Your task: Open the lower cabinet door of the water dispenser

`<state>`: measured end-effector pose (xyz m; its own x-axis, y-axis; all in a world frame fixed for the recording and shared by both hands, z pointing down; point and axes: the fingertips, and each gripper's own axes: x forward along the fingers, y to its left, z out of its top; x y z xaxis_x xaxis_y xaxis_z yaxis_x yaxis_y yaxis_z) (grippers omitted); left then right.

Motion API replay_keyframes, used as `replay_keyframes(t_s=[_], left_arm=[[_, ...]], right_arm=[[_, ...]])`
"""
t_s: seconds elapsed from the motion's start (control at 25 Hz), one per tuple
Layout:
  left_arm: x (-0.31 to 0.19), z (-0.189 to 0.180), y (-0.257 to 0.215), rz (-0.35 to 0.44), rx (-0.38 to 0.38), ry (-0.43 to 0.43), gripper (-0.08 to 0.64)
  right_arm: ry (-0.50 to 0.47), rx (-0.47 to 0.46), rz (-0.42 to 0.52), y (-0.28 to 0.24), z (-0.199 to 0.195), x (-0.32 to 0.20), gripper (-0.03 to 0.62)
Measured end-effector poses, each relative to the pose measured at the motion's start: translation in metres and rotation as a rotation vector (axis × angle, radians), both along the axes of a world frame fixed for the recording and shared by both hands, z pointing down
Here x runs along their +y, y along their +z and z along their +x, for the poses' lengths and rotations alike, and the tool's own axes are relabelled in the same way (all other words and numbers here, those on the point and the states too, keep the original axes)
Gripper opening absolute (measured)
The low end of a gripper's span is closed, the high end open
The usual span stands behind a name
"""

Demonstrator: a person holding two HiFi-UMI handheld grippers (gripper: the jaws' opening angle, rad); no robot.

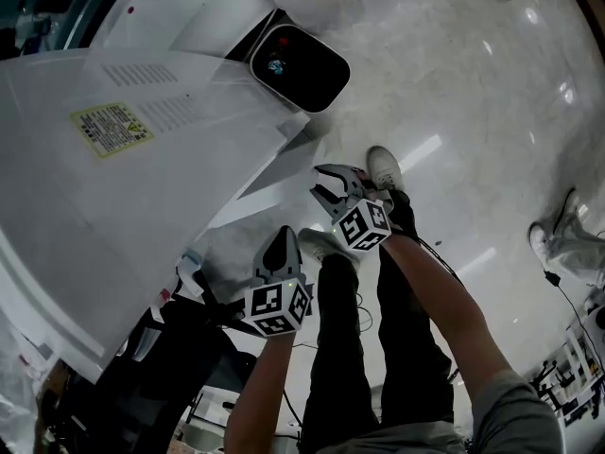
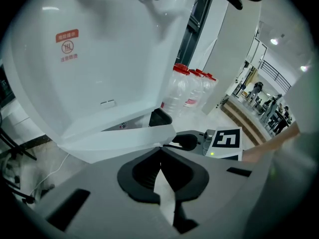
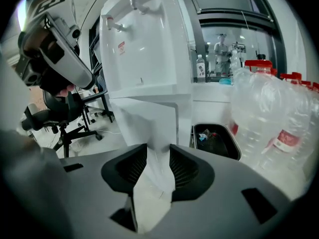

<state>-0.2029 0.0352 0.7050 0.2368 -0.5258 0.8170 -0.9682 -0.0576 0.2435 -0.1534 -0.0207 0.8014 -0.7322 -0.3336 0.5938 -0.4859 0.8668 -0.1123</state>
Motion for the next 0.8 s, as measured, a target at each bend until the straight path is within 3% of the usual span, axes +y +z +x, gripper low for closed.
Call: replay_keyframes(t_s=[0.2, 0.36, 0.44, 0.56, 0.64, 0.8], left_arm=[[-0.019, 0.005, 0.001, 0.0, -0.049, 0.044, 0.011], [-0.034, 0.012, 0.001, -0.006, -0.126, 0.146, 0.012], [-0.042, 0.019, 0.002, -0.005, -0.18, 0.225, 0.018], [-0.049, 0.032, 0.009, -0.031, -0.246, 0.337, 0.11], [-0.052, 0.038, 0.014, -0.044, -0.317, 0.417, 0.128], [-0.056, 0.052, 0.03, -0.065, -0.508, 0.684, 0.192]], right_arm=[[-0.024, -0.005, -0.091, -0.006, 0.014, 0.006, 0.133], [-0.025, -0.009, -0.127, -0.018, 0.037, 0.012, 0.132], [-0.03, -0.013, -0.144, -0.025, 0.049, 0.014, 0.132], [-0.036, -0.02, -0.16, -0.036, 0.062, 0.013, 0.132], [-0.042, -0.022, -0.165, -0.042, 0.069, 0.012, 0.132], [-0.067, -0.021, -0.168, -0.054, 0.082, 0.005, 0.132]])
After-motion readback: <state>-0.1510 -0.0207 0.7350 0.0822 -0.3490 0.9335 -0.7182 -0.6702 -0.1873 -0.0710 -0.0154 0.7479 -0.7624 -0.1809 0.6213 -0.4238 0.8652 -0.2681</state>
